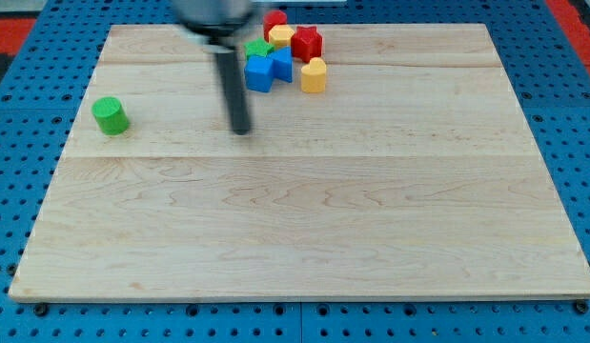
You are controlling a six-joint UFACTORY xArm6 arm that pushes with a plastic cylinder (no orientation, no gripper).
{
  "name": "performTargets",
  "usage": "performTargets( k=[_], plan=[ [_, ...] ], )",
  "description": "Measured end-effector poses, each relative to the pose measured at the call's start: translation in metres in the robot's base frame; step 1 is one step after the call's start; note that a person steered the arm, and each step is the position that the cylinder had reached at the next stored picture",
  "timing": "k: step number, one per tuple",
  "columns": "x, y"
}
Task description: Move the green star diagonal to the top right of the green circle
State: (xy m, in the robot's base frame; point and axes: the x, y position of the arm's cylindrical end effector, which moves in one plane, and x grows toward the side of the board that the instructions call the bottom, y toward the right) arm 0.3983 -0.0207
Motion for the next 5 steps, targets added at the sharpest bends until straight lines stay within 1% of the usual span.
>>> performTargets(
  k=[1, 2, 3, 4, 5],
  plan=[
    [-0.002, 0.096],
    [-0.069, 0.147],
    [-0.155, 0.2],
    [-0.204, 0.175],
    [-0.206, 0.169]
  ],
)
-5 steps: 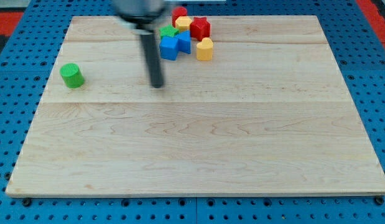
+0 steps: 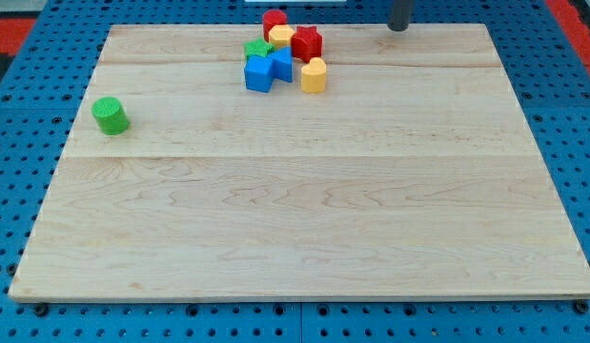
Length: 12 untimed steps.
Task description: Move the green star diagonal to the top right of the green circle
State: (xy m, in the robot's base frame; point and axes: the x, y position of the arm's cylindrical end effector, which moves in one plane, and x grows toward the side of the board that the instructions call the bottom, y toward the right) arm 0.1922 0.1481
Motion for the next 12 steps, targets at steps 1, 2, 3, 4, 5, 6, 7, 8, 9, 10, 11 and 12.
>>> performTargets(
  k=[1, 2, 3, 4, 5, 6, 7, 8, 9, 10, 11, 12],
  plan=[
    [-0.001, -0.008],
    [0.001, -0.035],
    [0.001, -0.119],
    [0.0, -0.137],
    [0.022, -0.147],
    [0.06, -0.165],
    [0.07, -0.207],
    [0.086, -0.266],
    [0.092, -0.259],
    [0.092, -0.262],
    [0.075, -0.29],
    [0.044, -0.291]
  ],
)
